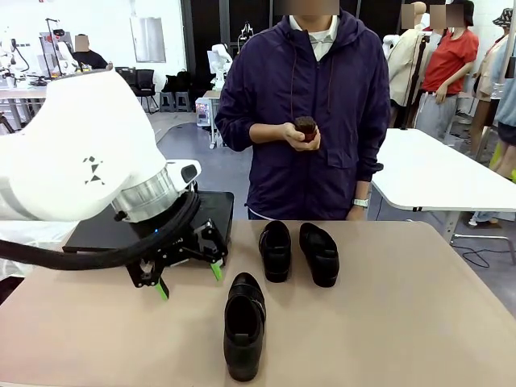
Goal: Organize the shoes by placing them on the stand.
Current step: Place the Shoe from the middle of the table onto the Shoes Stand.
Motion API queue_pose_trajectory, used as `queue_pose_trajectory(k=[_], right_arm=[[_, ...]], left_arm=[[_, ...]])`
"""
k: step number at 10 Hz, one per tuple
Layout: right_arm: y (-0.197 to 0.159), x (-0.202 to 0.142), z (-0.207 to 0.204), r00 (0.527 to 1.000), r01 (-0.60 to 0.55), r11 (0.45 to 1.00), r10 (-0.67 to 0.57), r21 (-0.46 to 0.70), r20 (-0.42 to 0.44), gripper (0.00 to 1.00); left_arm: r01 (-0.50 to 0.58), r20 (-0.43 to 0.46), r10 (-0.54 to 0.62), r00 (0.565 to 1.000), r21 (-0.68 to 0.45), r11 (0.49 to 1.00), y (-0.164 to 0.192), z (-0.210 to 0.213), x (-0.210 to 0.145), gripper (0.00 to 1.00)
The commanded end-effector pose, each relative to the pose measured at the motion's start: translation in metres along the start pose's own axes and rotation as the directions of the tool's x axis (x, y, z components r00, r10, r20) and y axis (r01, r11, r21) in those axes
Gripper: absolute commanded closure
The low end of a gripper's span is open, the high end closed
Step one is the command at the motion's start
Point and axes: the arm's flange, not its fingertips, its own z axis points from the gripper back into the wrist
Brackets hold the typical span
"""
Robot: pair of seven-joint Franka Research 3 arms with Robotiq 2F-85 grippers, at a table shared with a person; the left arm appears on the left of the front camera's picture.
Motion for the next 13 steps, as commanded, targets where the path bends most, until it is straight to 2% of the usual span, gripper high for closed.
queue_pose_trajectory(k=[1, 2, 3, 5, 11, 13], right_arm=[[-0.001, 0.001, 0.003, 1.000, -0.019, 1.000, 0.019, 0.010, -0.001, 0.00], [-0.001, 0.001, 0.003, 1.000, -0.019, 1.000, 0.019, 0.010, -0.001, 0.00], [-0.001, 0.001, 0.003, 1.000, -0.019, 1.000, 0.019, 0.010, -0.001, 0.00], [-0.001, 0.001, 0.003, 1.000, -0.019, 1.000, 0.019, 0.010, -0.001, 0.00], [-0.001, 0.001, 0.003, 1.000, -0.019, 1.000, 0.019, 0.010, -0.001, 0.00], [-0.001, 0.001, 0.003, 1.000, -0.019, 1.000, 0.019, 0.010, -0.001, 0.00]], left_arm=[[-0.004, 0.011, 0.005, 1.000, -0.007, 1.000, -0.002, 0.005, 0.006, 0.00], [0.098, 0.009, -0.100, 0.995, 0.135, 0.986, -0.023, -0.019, 0.013, 0.00], [0.175, -0.019, -0.174, 0.985, 0.184, 0.967, -0.036, -0.040, 0.022, 0.00], [0.205, -0.022, -0.206, 0.978, 0.243, 0.948, -0.050, -0.072, 0.037, 0.00], [0.262, -0.064, -0.255, 0.965, 0.259, 0.929, -0.054, -0.137, 0.063, 0.00], [0.255, -0.113, -0.232, 0.966, 0.279, 0.926, -0.054, -0.151, 0.062, 0.00]])
